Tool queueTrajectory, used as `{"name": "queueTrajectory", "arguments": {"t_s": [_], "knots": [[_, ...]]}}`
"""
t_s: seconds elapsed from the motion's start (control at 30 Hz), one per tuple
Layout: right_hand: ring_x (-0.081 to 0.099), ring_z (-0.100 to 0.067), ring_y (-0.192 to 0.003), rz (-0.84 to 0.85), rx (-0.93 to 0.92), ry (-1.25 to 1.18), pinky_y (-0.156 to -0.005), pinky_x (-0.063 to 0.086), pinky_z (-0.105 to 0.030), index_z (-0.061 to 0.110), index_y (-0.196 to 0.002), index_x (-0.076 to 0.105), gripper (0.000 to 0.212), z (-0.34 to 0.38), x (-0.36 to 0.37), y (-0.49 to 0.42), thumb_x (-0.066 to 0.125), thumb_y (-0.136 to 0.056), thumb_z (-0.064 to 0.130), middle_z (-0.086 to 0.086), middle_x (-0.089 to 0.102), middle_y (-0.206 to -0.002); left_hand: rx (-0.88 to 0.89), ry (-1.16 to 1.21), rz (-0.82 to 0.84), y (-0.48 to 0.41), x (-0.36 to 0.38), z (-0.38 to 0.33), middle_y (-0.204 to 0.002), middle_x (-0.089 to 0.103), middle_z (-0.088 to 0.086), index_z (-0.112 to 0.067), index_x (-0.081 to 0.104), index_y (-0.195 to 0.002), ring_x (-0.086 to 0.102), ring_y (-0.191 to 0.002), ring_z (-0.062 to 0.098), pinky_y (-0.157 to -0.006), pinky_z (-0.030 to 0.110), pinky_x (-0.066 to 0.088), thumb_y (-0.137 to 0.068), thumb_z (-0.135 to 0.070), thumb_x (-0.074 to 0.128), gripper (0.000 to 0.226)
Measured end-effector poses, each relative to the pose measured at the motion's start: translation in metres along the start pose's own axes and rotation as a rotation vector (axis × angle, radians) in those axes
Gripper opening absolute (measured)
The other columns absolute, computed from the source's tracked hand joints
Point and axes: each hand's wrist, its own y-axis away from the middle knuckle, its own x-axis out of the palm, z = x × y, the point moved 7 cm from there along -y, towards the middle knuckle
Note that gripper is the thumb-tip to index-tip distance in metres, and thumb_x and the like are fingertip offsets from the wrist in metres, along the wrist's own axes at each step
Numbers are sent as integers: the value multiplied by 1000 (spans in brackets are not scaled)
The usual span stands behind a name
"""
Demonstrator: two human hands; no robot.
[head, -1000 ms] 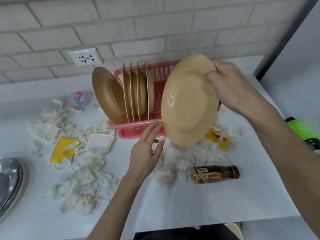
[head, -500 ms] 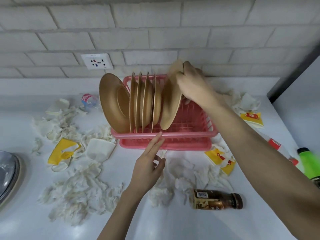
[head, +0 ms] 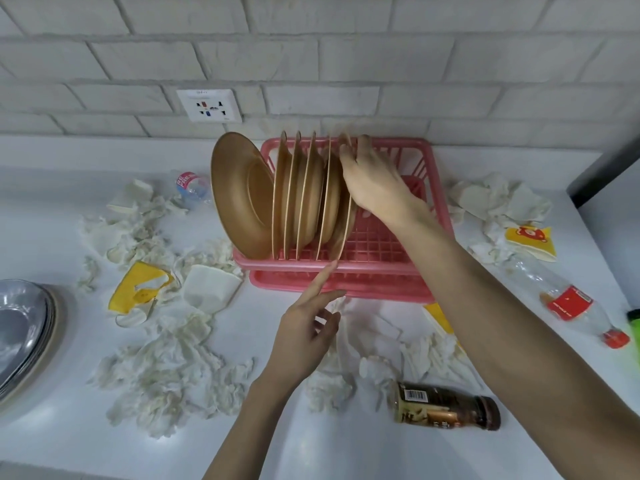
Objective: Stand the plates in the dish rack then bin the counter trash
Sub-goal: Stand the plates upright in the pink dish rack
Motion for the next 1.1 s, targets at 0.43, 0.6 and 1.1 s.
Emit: {"name": "queueTrajectory", "arguments": {"t_s": [0.43, 0.6, 1.1], "knots": [[56, -43, -104, -17, -125, 122, -81, 55, -50, 6, -148, 29, 45, 9, -1, -8, 34, -104, 12, -23, 44, -129, 7, -61, 11, 1, -4, -7, -155, 30, -28, -20, 70, -116, 67, -79, 12, -66, 25, 56, -89, 4, 58, 38], [52, -47, -112, -91, -198, 159, -91, 48, -55, 6, -149, 29, 47, -2, -16, 7, 33, -102, 8, -28, 42, -135, -8, -47, -40, 10, -10, -11, -150, 41, -27, -24, 72, -111, 69, -83, 7, -64, 18, 53, -89, 3, 59, 37], [57, -18, -63, 154, -208, -511, -59, 49, -35, 12, -71, 56, 30, 0, 42, 171, 44, -95, 25, -1, 58, -66, -239, 6, -177, 73, -80, 12, -93, 69, -16, -21, 73, -86, 70, -69, 15, -56, 15, 45, -93, 3, 57, 30]]}}
